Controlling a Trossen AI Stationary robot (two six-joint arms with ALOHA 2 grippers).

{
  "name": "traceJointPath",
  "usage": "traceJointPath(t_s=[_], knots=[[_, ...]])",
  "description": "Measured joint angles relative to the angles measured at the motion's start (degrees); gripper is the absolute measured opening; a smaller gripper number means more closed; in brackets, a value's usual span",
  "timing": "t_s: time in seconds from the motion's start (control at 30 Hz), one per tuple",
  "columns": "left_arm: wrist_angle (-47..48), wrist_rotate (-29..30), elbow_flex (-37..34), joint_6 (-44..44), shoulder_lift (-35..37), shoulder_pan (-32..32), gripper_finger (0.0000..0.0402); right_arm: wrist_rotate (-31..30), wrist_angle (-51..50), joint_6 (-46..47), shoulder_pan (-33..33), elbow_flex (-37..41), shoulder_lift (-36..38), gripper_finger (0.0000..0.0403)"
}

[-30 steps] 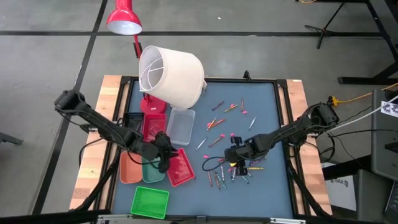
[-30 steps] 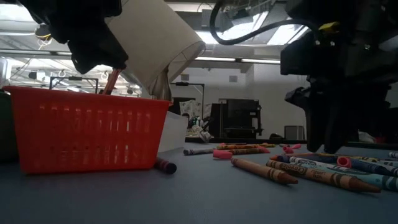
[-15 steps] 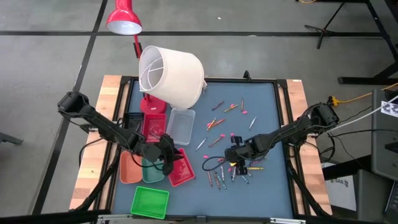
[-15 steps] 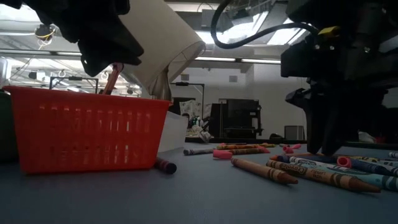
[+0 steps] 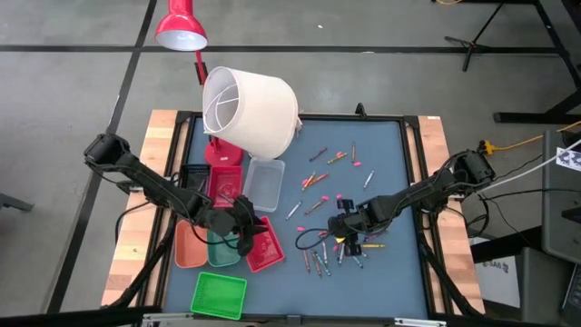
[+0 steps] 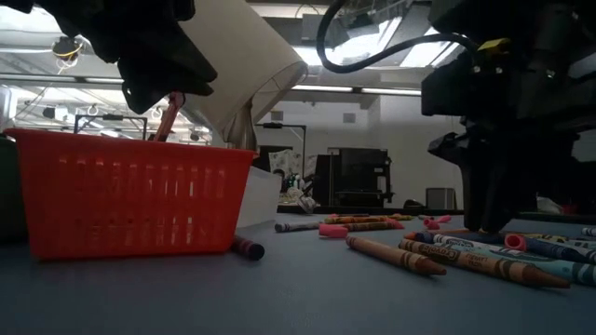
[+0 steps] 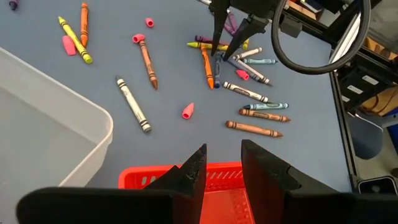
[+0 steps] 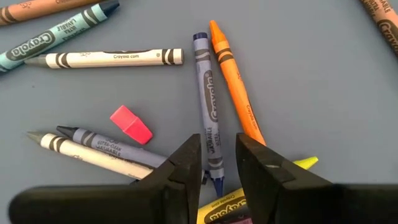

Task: Sort crayons
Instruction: Put the blue crayon into the top red bin

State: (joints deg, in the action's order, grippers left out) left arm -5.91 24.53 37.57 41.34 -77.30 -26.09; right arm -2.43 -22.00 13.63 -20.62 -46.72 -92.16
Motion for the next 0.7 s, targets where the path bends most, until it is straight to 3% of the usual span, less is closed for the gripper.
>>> traceJointPath(t_s=[0.7], knots=[[-0.22, 0.04, 0.02, -0.02, 0.0, 0.02, 0.0086, -1.03, 1.82, -0.37, -0.04, -0.11, -4.13, 0.0096]])
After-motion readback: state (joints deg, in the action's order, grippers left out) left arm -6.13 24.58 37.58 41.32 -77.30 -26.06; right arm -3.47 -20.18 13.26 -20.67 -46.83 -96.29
